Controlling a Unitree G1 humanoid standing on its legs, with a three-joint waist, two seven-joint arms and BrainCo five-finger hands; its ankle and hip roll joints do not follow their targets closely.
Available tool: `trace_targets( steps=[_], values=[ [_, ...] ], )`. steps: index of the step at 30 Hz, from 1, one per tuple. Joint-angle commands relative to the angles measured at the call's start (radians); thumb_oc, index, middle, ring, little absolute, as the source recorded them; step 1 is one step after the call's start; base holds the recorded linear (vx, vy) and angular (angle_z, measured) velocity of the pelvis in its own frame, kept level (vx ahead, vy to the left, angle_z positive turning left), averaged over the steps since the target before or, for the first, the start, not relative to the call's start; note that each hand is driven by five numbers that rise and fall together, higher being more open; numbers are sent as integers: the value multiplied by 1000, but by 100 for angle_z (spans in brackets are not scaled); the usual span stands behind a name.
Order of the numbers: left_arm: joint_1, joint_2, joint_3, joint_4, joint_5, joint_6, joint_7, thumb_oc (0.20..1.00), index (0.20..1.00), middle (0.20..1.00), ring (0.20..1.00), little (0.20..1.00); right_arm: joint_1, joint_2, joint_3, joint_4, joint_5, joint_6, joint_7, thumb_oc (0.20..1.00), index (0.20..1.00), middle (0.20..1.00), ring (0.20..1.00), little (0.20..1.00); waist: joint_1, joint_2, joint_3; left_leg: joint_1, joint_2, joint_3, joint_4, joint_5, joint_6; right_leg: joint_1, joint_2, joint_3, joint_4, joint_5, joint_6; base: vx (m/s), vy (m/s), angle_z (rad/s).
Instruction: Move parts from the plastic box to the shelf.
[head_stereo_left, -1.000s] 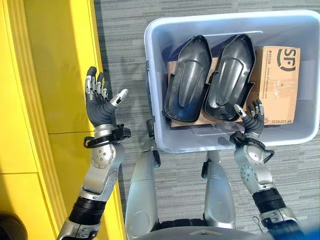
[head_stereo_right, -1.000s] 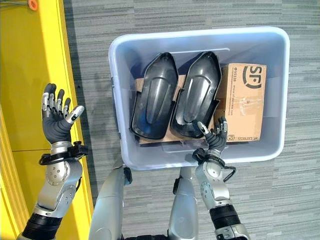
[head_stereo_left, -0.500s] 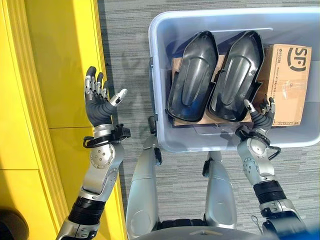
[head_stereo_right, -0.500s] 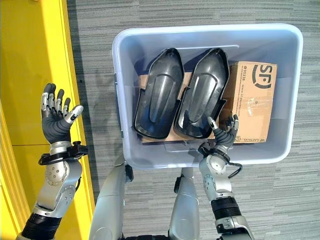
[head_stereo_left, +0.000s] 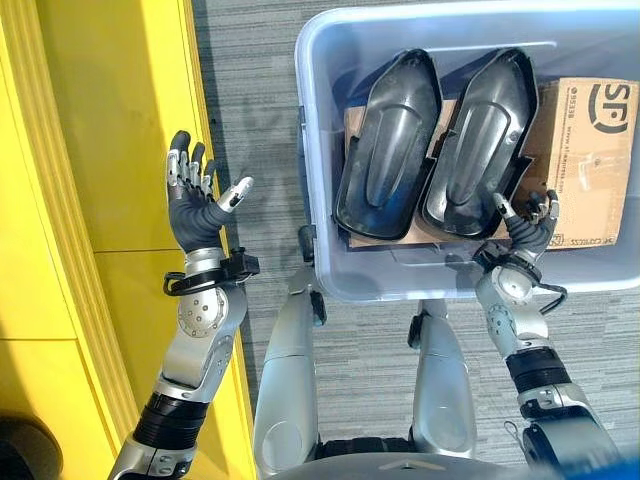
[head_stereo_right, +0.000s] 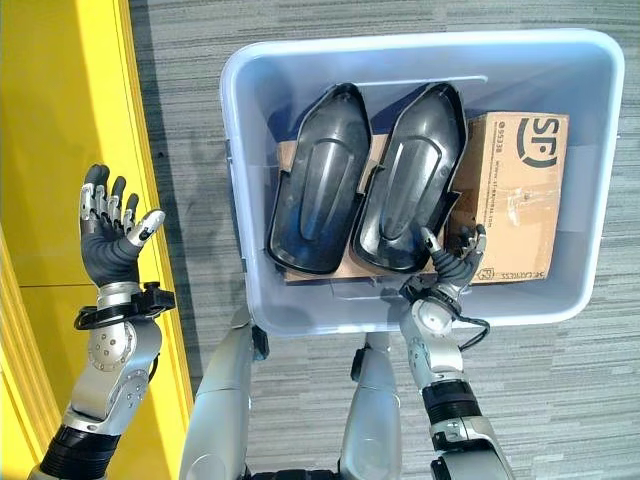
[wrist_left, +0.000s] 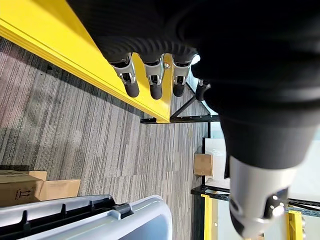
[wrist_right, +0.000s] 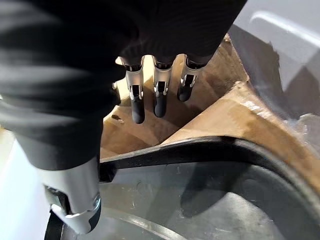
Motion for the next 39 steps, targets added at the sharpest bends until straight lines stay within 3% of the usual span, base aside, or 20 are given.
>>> trace_targets(
  steps=[1, 18, 29, 30, 31, 35, 36, 39],
  values=[
    [4, 11, 49, -80, 14, -70, 5, 1000, 1000, 1000, 1000, 1000, -7, -80, -61, 15, -30, -12, -22, 1000, 1000, 1000, 1000, 1000, 10, 53, -25, 90, 105, -31, -112, 51, -102, -58, -49, 48, 194, -103, 17, 0, 0, 0],
    [-14, 9, 46, -85, 16, -82, 6, 1000, 1000, 1000, 1000, 1000, -92, -134, -59, 64, -152, 37, -80, 1000, 1000, 1000, 1000, 1000, 21, 59, -25, 41, 96, -46, -107, 52, -94, -119, -39, 50, 230, -113, 11, 0, 1, 1],
    [-29, 4, 36, -72, 32, -81, 21, 1000, 1000, 1000, 1000, 1000, -51, -102, -34, 21, -212, 38, -82, 1000, 1000, 1000, 1000, 1000, 16, 51, -25, 24, 91, -54, -95, 48, -90, -129, -41, 48, 240, -117, 8, 5, 1, 0],
    [-29, 3, 34, -70, 33, -80, 23, 1000, 1000, 1000, 1000, 1000, -49, -96, -29, 24, -211, 38, -83, 1000, 1000, 1000, 1000, 1000, 15, 50, -25, 40, 91, -61, -95, 24, -97, -114, -41, 53, 243, -139, 12, 0, 0, 0],
    [-30, 3, 33, -72, 34, -82, 23, 1000, 1000, 1000, 1000, 1000, -49, -91, -26, 22, -212, 37, -83, 1000, 1000, 1000, 1000, 1000, 15, 50, -25, 21, 92, -54, -95, 50, -90, -131, -41, 48, 239, -116, 8, 0, 0, 0],
    [-31, 1, 29, -71, 33, -82, 26, 1000, 1000, 1000, 1000, 1000, -39, -81, -20, 16, -211, 32, -82, 1000, 1000, 1000, 1000, 1000, 14, 48, -25, 18, 90, -56, -95, 52, -90, -132, -42, 48, 237, -114, 8, -12, 3, 4],
    [-31, 2, 28, -70, 34, -82, 27, 1000, 1000, 1000, 1000, 1000, -35, -80, -18, 13, -214, 32, -82, 1000, 1000, 1000, 1000, 1000, 13, 46, -25, 36, 90, -64, -96, 26, -98, -115, -42, 52, 240, -137, 13, 68, -6, 3],
    [-34, 3, 27, -70, 36, -81, 31, 1000, 1000, 1000, 1000, 1000, -24, -73, -9, -1, -228, 32, -82, 1000, 1000, 1000, 1000, 1000, 12, 45, -25, 15, 90, -57, -96, 52, -90, -131, -43, 47, 236, -113, 9, -30, 6, 2]
  ],
)
